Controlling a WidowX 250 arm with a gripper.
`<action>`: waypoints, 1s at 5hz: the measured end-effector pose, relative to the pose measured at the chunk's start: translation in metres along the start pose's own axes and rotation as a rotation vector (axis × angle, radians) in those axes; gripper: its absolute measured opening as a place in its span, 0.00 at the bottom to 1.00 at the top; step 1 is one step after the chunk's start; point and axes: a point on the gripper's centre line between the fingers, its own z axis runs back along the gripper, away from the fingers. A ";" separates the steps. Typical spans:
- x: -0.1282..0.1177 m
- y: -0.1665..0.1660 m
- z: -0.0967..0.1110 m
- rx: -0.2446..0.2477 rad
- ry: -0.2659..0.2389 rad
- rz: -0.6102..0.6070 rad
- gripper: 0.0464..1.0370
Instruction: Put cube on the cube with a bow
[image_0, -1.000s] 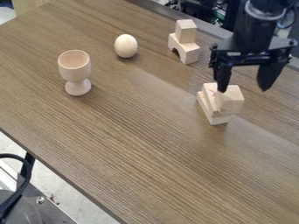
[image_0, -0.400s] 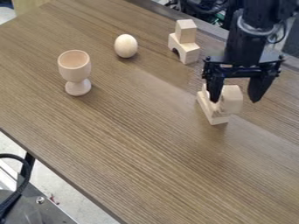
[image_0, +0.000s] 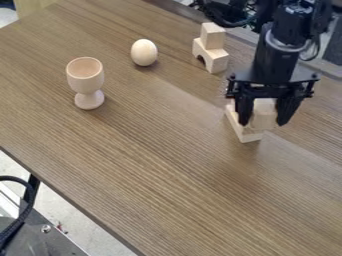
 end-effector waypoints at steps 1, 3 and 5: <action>0.001 0.001 0.000 -0.002 0.000 -0.004 0.52; 0.016 -0.009 0.017 -0.056 -0.026 0.007 0.52; 0.056 -0.008 0.040 -0.138 -0.066 0.121 0.52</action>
